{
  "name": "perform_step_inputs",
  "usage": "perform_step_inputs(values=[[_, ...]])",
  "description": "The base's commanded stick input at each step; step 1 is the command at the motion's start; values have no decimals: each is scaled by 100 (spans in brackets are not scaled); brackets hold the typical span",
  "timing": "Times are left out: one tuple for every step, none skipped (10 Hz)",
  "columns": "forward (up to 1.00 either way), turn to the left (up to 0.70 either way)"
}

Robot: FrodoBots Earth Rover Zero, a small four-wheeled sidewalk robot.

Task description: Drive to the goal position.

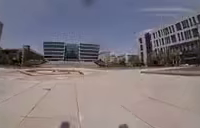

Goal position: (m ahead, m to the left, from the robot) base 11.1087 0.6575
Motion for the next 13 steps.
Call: perform_step_inputs(values=[[70,0],[70,0],[70,0],[70,0],[70,0],[70,0],[70,0],[70,0],[70,0],[70,0],[70,0],[70,0],[70,0]])
